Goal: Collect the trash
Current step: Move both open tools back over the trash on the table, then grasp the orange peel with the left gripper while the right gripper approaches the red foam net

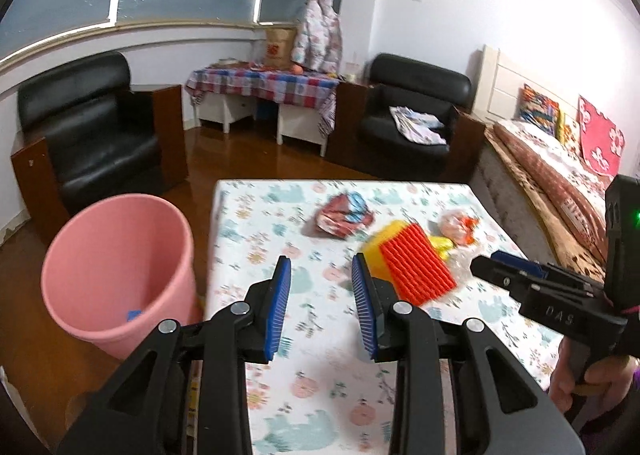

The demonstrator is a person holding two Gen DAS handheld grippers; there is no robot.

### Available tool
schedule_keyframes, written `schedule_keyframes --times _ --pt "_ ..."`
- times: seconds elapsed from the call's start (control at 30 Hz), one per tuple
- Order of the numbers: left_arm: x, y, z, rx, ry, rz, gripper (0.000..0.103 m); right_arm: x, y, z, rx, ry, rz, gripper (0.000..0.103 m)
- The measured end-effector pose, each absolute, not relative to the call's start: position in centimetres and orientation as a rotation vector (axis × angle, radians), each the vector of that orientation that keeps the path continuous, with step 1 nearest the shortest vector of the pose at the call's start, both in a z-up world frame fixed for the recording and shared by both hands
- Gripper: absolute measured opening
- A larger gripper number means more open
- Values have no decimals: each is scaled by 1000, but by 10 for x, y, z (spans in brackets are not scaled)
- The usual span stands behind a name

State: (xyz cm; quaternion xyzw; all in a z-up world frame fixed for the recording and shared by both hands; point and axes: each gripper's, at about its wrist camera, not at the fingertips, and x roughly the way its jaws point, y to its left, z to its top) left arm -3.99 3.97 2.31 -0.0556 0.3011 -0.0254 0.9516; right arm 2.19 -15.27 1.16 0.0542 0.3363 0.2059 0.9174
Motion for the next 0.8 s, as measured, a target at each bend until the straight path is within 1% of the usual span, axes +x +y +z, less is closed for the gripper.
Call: schedule_keyframes --times 0.37,0.57,0.8 --pt "-15 5 -4 -115 733 -130 32 25 -190 2 121 681 400 43" --pt "2 -21 -31 -31 810 -150 32 28 -195 -5 127 692 414 43" --pt "28 -22 -64 -29 911 -125 32 33 -202 -16 170 725 456 43"
